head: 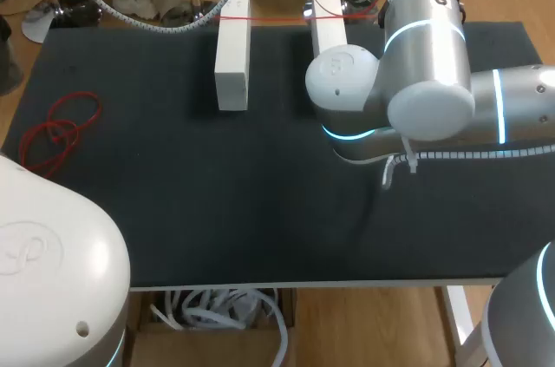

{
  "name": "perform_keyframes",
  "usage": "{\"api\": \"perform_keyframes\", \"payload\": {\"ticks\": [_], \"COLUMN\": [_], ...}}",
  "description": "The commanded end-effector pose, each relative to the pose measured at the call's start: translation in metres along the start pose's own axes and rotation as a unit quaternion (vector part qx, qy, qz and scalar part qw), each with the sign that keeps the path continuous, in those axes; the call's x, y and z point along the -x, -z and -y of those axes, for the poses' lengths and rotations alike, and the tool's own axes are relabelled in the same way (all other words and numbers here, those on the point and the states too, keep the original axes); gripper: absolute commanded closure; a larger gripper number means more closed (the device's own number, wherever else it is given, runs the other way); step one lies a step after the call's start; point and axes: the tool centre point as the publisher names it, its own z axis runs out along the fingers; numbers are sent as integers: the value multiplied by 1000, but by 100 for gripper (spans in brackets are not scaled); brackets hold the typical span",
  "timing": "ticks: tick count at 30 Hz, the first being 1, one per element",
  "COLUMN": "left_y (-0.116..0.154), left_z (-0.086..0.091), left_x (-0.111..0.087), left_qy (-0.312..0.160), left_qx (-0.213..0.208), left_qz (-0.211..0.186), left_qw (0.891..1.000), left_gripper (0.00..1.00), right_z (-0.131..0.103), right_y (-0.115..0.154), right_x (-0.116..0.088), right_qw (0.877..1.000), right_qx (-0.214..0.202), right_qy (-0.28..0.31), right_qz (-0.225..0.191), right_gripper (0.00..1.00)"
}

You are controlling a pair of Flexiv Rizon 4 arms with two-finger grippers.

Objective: Grab the tape and strap the tape.

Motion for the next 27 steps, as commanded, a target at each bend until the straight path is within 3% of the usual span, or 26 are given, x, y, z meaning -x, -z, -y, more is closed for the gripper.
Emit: {"api": "perform_keyframes", "payload": {"ticks": [1,7,15,19,27], "left_y": [0,0,0,0,0], "left_z": [-1,-1,-1,-1,-1], "left_x": [-1,-1,-1,-1,-1], "left_qy": [0,0,0,0,0], "left_qx": [0,0,0,0,0], "left_qz": [1,1,1,1,1], "left_qw": [1000,1000,1000,1000,1000], "left_gripper": [100,100,100,100,100], "right_z": [-13,-20,-21,-17,-17], "right_y": [16,21,31,35,18], "right_x": [-2,-15,-33,-34,-30], "right_qw": [993,972,946,931,918], "right_qx": [26,21,17,25,11], "right_qy": [82,184,275,336,388], "right_qz": [-79,-145,-168,-143,-76], "right_gripper": [100,100,100,100,100]}}
